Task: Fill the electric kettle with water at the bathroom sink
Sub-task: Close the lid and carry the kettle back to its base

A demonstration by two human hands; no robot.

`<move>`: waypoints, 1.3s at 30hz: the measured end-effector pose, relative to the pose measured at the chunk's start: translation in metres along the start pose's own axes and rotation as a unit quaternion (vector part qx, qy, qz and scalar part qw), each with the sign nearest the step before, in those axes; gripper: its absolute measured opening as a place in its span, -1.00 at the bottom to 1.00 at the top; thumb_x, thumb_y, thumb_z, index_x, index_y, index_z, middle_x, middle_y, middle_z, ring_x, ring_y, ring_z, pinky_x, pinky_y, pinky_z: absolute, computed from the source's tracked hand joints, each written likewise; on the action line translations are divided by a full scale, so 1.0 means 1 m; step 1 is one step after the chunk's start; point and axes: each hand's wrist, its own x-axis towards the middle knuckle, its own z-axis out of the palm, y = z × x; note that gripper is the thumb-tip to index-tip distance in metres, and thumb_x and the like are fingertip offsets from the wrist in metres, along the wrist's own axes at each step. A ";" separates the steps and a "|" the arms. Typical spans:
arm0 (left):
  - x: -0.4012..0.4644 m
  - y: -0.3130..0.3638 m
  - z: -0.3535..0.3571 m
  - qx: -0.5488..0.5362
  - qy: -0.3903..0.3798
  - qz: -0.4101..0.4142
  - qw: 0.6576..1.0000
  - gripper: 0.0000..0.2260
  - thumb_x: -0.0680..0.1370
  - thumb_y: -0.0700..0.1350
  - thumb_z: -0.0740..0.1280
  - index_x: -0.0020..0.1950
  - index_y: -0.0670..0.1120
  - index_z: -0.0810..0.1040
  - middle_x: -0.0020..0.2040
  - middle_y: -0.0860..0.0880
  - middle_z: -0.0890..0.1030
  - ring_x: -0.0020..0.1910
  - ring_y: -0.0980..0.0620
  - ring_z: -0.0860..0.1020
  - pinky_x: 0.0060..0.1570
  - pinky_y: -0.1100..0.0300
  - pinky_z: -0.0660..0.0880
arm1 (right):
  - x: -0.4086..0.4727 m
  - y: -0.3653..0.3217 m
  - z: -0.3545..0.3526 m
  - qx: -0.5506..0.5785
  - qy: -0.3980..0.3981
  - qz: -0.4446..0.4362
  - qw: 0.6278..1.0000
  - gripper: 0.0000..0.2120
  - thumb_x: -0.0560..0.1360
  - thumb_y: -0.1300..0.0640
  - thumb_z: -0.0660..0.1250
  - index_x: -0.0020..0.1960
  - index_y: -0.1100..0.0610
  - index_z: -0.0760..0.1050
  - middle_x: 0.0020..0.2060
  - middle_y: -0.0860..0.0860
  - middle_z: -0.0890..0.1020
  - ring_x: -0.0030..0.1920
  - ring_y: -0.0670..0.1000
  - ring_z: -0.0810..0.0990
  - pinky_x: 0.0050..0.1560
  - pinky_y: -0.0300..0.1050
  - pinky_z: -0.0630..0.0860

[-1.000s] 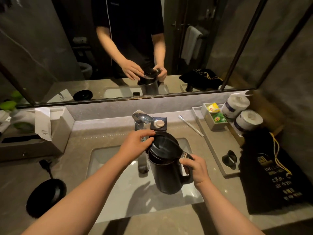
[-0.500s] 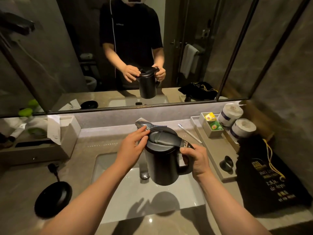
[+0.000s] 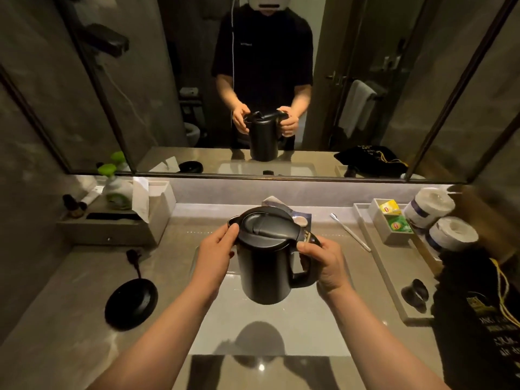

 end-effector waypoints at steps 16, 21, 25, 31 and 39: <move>-0.021 -0.011 -0.174 -0.035 0.175 -0.029 0.984 -0.81 0.56 0.04 0.23 0.06 0.20 0.63 0.01 0.15 0.68 0.03 0.17 0.60 -0.09 0.23 0.51 | 0.034 0.035 0.164 -0.254 -0.286 -0.003 0.924 -0.89 0.56 0.11 0.39 0.04 0.14 0.59 -0.27 -0.04 0.66 -0.23 -0.12 0.64 -0.17 -0.25 0.53; -0.032 -0.017 -0.218 -0.033 0.223 -0.057 0.973 -0.82 0.57 0.04 0.23 -0.01 0.27 0.61 -0.06 0.30 0.65 -0.06 0.37 0.56 -0.20 0.39 0.43 | 0.044 0.053 0.215 -0.274 -0.351 0.002 0.895 -0.84 0.54 -0.03 0.38 0.04 0.03 0.58 -0.20 0.06 0.70 -0.09 0.09 0.69 -0.05 -0.03 0.58; -0.032 -0.030 -0.242 -0.035 0.257 -0.067 0.964 -0.84 0.57 -0.01 0.24 0.09 0.17 0.57 -0.05 0.26 0.65 -0.04 0.37 0.55 -0.18 0.41 0.43 | 0.047 0.072 0.242 -0.274 -0.378 0.007 0.884 -0.83 0.51 -0.11 0.35 0.03 -0.06 0.56 -0.13 0.08 0.70 -0.05 0.10 0.68 0.02 0.03 0.58; -0.023 -0.042 -0.262 -0.034 0.259 -0.066 0.963 -0.78 0.58 -0.08 0.24 0.18 0.15 0.53 -0.02 0.29 0.62 -0.08 0.42 0.54 -0.28 0.51 0.41 | 0.054 0.098 0.262 -0.273 -0.391 0.027 0.879 -0.90 0.57 0.05 0.38 -0.02 -0.16 0.52 -0.12 0.03 0.67 -0.03 0.13 0.65 -0.01 -0.04 0.54; -0.012 -0.049 -0.273 -0.024 0.232 -0.074 0.970 -0.76 0.57 -0.05 0.25 0.17 0.23 0.53 0.00 0.31 0.63 0.00 0.38 0.53 -0.18 0.46 0.46 | 0.059 0.106 0.266 -0.260 -0.396 0.030 0.880 -0.91 0.60 0.10 0.35 0.08 -0.05 0.53 -0.02 0.16 0.67 0.03 0.18 0.65 0.00 -0.13 0.57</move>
